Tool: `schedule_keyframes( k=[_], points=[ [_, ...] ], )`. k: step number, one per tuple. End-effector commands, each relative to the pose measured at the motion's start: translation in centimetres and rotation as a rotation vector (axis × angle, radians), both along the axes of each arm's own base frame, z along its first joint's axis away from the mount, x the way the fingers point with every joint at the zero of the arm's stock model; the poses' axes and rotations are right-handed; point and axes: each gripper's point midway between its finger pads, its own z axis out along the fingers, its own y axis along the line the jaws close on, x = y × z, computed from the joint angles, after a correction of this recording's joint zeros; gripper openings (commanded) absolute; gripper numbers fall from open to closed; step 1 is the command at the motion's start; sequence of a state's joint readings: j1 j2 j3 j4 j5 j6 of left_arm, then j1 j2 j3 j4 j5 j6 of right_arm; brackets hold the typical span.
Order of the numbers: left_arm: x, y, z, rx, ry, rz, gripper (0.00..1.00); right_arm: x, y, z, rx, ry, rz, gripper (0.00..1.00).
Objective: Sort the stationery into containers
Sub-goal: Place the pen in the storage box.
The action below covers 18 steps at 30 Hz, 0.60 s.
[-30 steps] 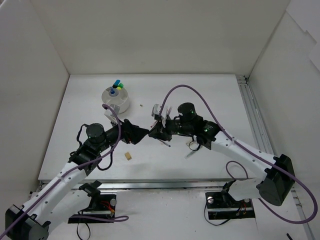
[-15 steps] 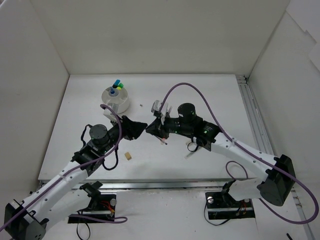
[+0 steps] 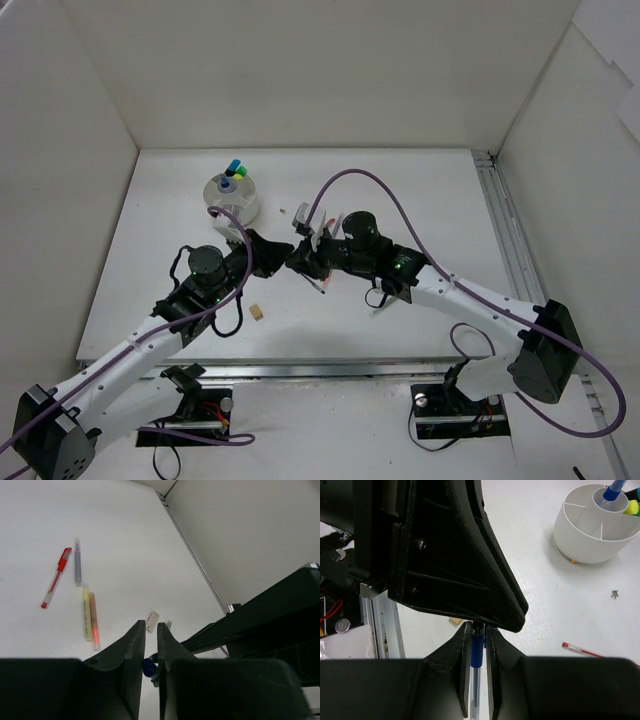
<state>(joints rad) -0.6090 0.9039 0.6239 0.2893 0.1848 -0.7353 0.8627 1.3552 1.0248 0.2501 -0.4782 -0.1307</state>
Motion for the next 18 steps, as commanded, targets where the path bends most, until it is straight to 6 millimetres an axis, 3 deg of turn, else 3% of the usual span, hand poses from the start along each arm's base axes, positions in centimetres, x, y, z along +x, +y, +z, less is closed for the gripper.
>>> schedule_keyframes(
  k=[1,4,9,10,12,14,16,18],
  points=[
    [0.3,-0.2,2.8,-0.035,-0.083,0.002,0.00,0.8,1.2,5.8,0.136,-0.104,-0.017,0.00],
    [0.2,0.2,3.0,-0.030,-0.098,0.017,0.00,1.3,0.9,5.9,0.137,-0.089,-0.060,0.00],
    [0.5,1.3,3.8,-0.036,-0.132,0.073,0.00,2.6,0.8,6.5,0.156,-0.054,-0.144,0.12],
    [0.6,1.5,3.7,-0.034,-0.132,0.084,0.00,2.7,0.9,6.4,0.156,-0.044,-0.149,0.23],
    [0.8,2.0,4.2,-0.035,-0.152,0.114,0.00,2.7,1.1,6.5,0.159,-0.036,-0.148,0.30],
    [1.3,2.7,4.3,-0.022,-0.156,0.159,0.00,2.9,1.1,6.4,0.148,-0.023,-0.158,0.52],
    [2.1,3.8,4.8,0.008,-0.169,0.232,0.00,3.0,1.0,6.5,0.137,-0.020,-0.168,0.60],
    [2.7,4.8,5.8,0.036,-0.192,0.288,0.00,3.0,0.8,6.6,0.130,-0.015,-0.173,0.76]
  ],
)
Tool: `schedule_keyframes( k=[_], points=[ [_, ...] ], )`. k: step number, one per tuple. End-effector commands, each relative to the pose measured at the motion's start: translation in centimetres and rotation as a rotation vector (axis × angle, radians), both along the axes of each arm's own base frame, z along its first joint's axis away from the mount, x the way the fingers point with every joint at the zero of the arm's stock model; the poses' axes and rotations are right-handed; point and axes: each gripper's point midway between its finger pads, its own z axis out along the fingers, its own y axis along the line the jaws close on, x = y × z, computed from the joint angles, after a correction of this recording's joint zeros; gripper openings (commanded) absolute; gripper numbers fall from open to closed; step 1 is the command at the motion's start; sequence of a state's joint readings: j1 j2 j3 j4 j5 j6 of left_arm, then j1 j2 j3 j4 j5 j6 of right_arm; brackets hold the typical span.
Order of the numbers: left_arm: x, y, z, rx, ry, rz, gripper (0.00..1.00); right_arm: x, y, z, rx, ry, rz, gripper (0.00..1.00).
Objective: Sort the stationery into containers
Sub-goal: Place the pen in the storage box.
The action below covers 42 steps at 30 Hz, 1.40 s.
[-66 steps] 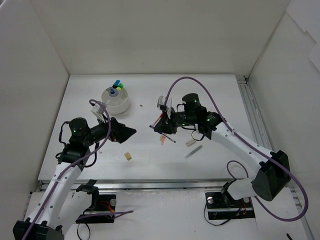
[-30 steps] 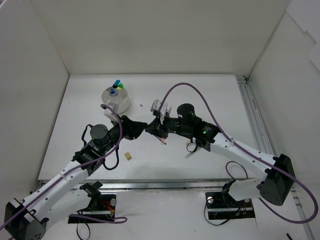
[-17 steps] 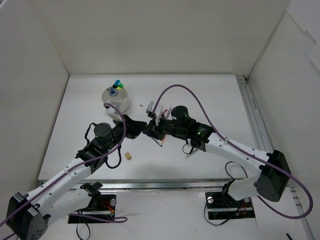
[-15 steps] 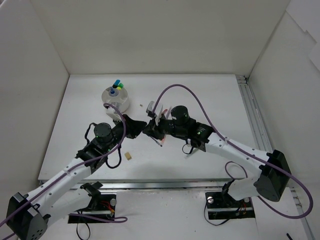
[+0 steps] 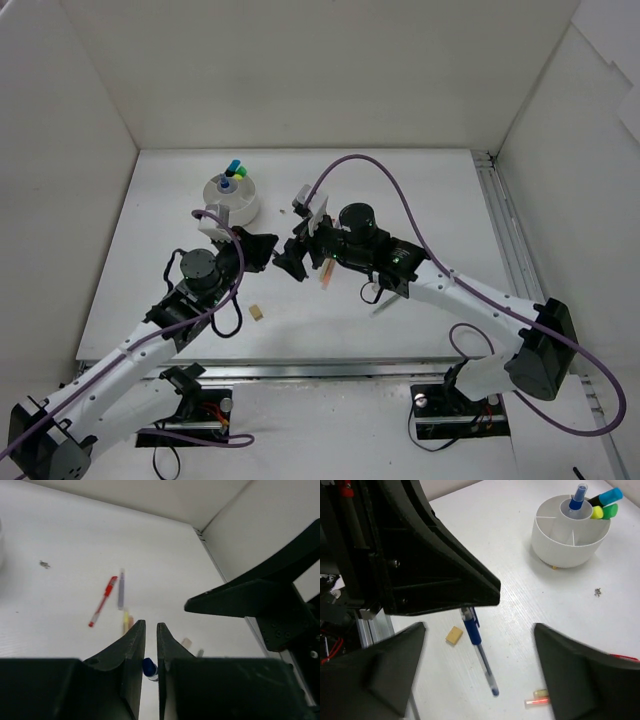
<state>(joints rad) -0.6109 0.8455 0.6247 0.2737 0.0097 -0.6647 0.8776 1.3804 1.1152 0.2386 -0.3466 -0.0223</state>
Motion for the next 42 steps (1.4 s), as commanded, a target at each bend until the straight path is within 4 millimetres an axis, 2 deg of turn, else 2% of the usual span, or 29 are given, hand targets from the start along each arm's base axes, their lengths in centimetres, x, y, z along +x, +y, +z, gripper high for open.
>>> schedule_keyframes(
  k=[1,4,8,9,11,13,14,15,17,18,20,22,28,34,36,38,42],
  points=[
    [1.5,2.3,4.6,0.037,-0.129,0.140,0.00,0.8,0.0,3.6,0.063,-0.045,-0.037,0.98],
    [2.8,4.4,5.2,0.165,-0.169,0.255,0.00,0.7,-0.8,3.8,0.053,-0.040,-0.060,0.98],
    [5.6,7.9,6.0,0.347,-0.206,0.394,0.00,1.0,-3.2,3.9,0.038,-0.058,-0.159,0.98],
    [7.0,9.1,6.2,0.385,-0.204,0.425,0.00,0.9,-3.7,2.9,0.016,-0.050,-0.176,0.98],
    [9.2,10.5,6.7,0.433,-0.226,0.430,0.00,1.2,-5.3,2.6,0.003,-0.061,-0.238,0.98],
    [10.7,10.9,7.2,0.454,-0.252,0.404,0.00,1.7,-6.7,1.6,-0.040,-0.051,-0.299,0.98],
    [11.9,10.3,7.5,0.478,-0.272,0.358,0.00,1.8,-7.7,1.2,-0.046,-0.043,-0.322,0.98],
    [12.9,11.0,7.6,0.495,-0.278,0.365,0.00,1.8,-8.3,0.6,-0.063,-0.029,-0.333,0.98],
    [14.7,10.3,7.9,0.553,-0.306,0.315,0.00,2.2,-10.0,0.1,-0.070,-0.023,-0.371,0.98],
    [15.4,10.5,7.9,0.576,-0.314,0.312,0.00,2.4,-10.5,-0.1,-0.076,-0.023,-0.387,0.98],
    [16.7,9.4,7.7,0.628,-0.349,0.254,0.00,2.8,-12.0,-0.3,-0.085,-0.023,-0.435,0.98],
    [18.3,9.5,7.9,0.666,-0.379,0.254,0.00,3.1,-13.2,-0.4,-0.094,-0.020,-0.463,0.98],
    [22.1,9.7,8.5,0.679,-0.399,0.252,0.00,3.7,-14.7,-1.3,-0.108,0.005,-0.492,0.98],
    [25.4,8.1,8.5,0.663,-0.420,0.206,0.00,4.8,-16.0,-2.3,-0.123,0.030,-0.524,0.98],
    [26.7,8.3,7.8,0.666,-0.405,0.205,0.00,5.2,-16.6,-2.5,-0.125,0.038,-0.537,0.98],
    [27.6,7.6,6.9,0.653,-0.398,0.175,0.00,5.5,-16.9,-2.6,-0.124,0.045,-0.543,0.98],
    [28.5,7.2,5.7,0.642,-0.388,0.165,0.00,5.8,-17.2,-3.1,-0.125,0.064,-0.537,0.98]
  ],
)
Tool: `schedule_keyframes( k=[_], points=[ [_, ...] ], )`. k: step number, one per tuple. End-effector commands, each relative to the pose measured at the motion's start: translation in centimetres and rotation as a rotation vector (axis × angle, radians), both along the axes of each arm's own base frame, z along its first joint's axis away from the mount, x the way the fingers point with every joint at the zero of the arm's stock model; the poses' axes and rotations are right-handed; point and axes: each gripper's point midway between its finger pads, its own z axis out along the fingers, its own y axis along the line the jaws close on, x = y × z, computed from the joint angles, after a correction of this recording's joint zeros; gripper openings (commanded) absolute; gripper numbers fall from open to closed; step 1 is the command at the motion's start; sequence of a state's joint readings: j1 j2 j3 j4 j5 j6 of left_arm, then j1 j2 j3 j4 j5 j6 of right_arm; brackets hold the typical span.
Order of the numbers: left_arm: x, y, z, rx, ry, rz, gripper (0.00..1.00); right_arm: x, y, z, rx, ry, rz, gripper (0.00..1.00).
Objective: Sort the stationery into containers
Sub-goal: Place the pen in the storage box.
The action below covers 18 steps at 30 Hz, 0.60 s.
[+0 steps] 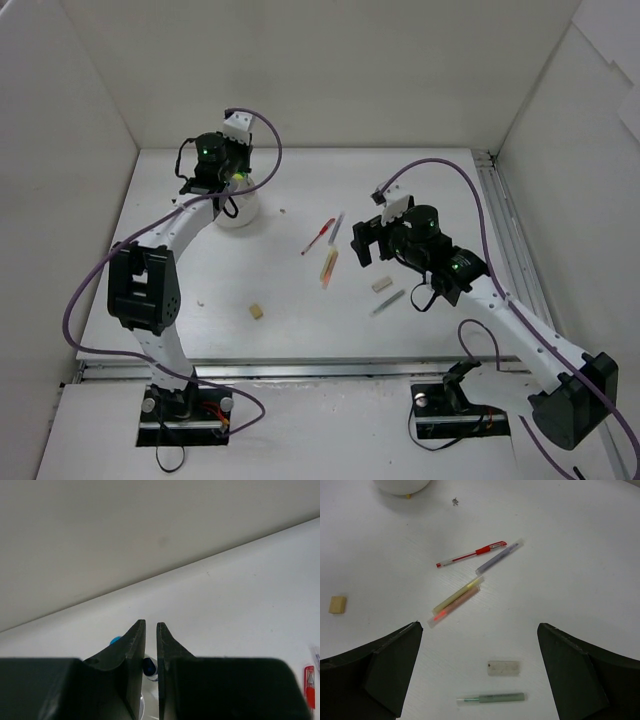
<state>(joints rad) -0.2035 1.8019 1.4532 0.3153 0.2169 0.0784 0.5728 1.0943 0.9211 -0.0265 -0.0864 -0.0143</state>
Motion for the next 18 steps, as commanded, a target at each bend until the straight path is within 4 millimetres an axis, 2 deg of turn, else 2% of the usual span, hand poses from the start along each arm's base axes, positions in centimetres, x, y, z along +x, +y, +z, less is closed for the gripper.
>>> schedule_keyframes(
  k=[1,10,11,12,13,14,17,18],
  points=[
    [0.7,-0.3,5.4,-0.034,-0.154,-0.027,0.00,0.8,0.5,0.9,0.046,-0.020,0.016,0.98],
    [2.4,0.3,2.3,-0.011,-0.104,0.019,0.01,1.5,0.1,-0.2,0.073,0.035,-0.008,0.98],
    [2.4,0.2,2.2,-0.017,-0.097,0.018,0.05,1.6,0.0,-0.2,0.074,0.037,-0.013,0.98],
    [2.3,0.1,2.0,-0.021,-0.090,0.013,0.21,1.6,0.0,-0.2,0.076,0.039,-0.013,0.98],
    [2.2,-0.1,1.9,-0.023,-0.085,-0.002,0.27,1.8,0.0,-0.3,0.075,0.041,-0.016,0.98],
    [2.1,-0.2,1.9,-0.026,-0.081,-0.007,0.39,1.8,0.1,-0.4,0.075,0.049,-0.018,0.98],
    [1.7,-0.3,2.3,-0.032,-0.077,-0.014,0.42,2.3,0.3,-0.6,0.082,0.072,-0.030,0.98],
    [1.4,-0.3,2.4,-0.032,-0.072,-0.014,0.47,2.4,0.6,-1.0,0.085,0.091,-0.034,0.98]
  ],
)
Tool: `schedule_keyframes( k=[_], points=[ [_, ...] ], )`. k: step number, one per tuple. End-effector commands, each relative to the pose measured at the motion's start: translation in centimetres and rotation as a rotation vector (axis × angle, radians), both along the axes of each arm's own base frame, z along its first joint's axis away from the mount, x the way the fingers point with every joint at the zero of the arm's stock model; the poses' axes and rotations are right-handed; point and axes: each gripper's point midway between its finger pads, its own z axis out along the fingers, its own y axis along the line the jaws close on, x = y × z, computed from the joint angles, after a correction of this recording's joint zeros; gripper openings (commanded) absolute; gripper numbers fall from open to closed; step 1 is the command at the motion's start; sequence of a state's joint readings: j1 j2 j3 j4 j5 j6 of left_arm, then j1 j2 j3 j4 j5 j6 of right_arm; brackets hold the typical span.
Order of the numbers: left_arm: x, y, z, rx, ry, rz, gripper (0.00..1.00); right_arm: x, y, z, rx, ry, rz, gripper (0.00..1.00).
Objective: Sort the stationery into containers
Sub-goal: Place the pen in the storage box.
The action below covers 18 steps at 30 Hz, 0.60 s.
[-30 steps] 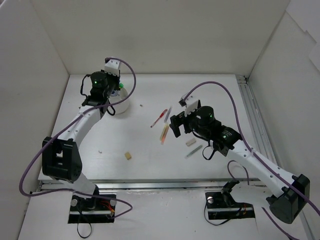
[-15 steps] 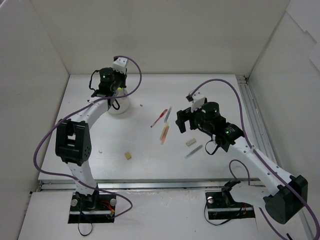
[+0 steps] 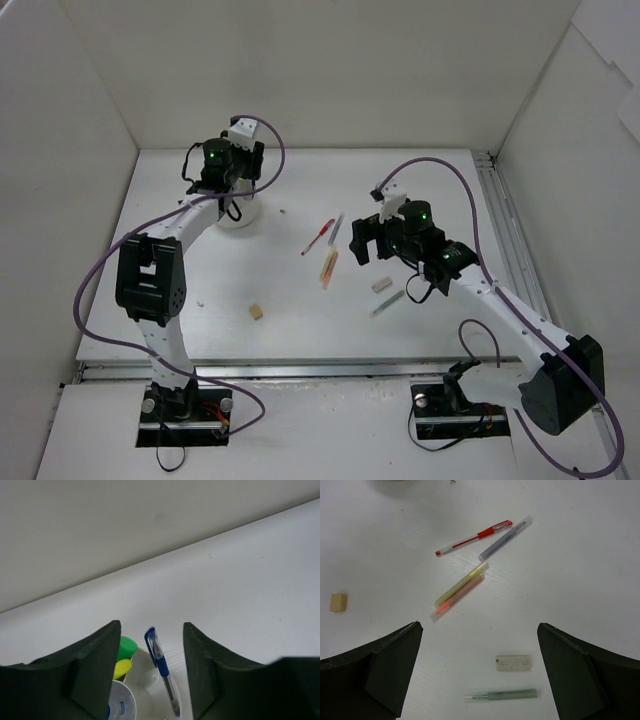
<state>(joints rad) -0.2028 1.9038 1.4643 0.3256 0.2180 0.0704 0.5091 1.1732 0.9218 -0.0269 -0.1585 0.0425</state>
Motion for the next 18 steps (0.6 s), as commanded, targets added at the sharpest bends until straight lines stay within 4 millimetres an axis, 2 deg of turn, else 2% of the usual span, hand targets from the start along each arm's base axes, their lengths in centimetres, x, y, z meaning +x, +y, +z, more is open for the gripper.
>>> schedule_keyframes(
  k=[1,4,5,6,7,8,9,10,11,12,13,14,15,16,17,18],
  points=[
    [-0.6,0.1,7.8,-0.046,-0.158,-0.018,0.52,1.6,1.0,1.9,0.060,-0.022,-0.018,0.98],
    [-1.9,0.1,9.0,-0.050,-0.173,-0.029,0.60,2.3,1.6,1.5,0.079,0.011,-0.034,0.98],
    [-2.3,0.1,9.2,-0.059,-0.172,-0.029,0.65,2.6,1.8,1.4,0.084,0.022,-0.043,0.98],
    [-3.1,0.2,10.7,-0.072,-0.192,-0.030,0.79,3.3,2.0,0.4,0.091,0.059,-0.075,0.98],
    [-3.7,0.3,10.4,-0.091,-0.178,-0.028,0.84,3.9,2.5,1.1,0.103,0.055,-0.088,0.98],
    [-4.3,0.4,10.7,-0.091,-0.181,-0.025,0.88,4.5,2.8,0.7,0.105,0.070,-0.110,0.98],
    [-5.6,0.5,12.6,-0.142,-0.202,-0.022,0.99,5.8,3.2,0.1,0.107,0.091,-0.171,0.98],
    [-6.4,0.7,11.7,-0.157,-0.176,-0.010,1.00,6.2,3.9,-0.1,0.111,0.098,-0.193,0.98],
    [-7.1,0.9,11.7,-0.186,-0.166,0.002,1.00,6.8,4.1,-0.5,0.117,0.114,-0.228,0.98],
    [-8.9,1.3,13.9,-0.215,-0.202,0.006,1.00,8.0,4.7,-1.1,0.134,0.134,-0.291,0.98],
    [-9.8,1.9,12.5,-0.228,-0.170,0.039,1.00,8.4,5.4,-1.2,0.146,0.141,-0.311,0.98],
    [-10.8,2.3,12.4,-0.243,-0.162,0.060,1.00,8.8,5.9,-1.7,0.155,0.156,-0.331,0.98],
    [-12.9,2.8,14.2,-0.289,-0.181,0.072,1.00,10.0,6.7,-2.1,0.184,0.174,-0.370,0.98],
    [-13.9,3.5,12.1,-0.302,-0.136,0.114,1.00,10.0,7.0,-2.9,0.169,0.202,-0.388,0.98],
    [-15.3,3.5,11.5,-0.319,-0.099,0.126,1.00,10.4,7.6,-3.3,0.173,0.213,-0.403,0.98],
    [-17.4,3.9,12.8,-0.355,-0.118,0.127,1.00,11.5,8.5,-3.9,0.186,0.229,-0.429,0.98]
  ],
)
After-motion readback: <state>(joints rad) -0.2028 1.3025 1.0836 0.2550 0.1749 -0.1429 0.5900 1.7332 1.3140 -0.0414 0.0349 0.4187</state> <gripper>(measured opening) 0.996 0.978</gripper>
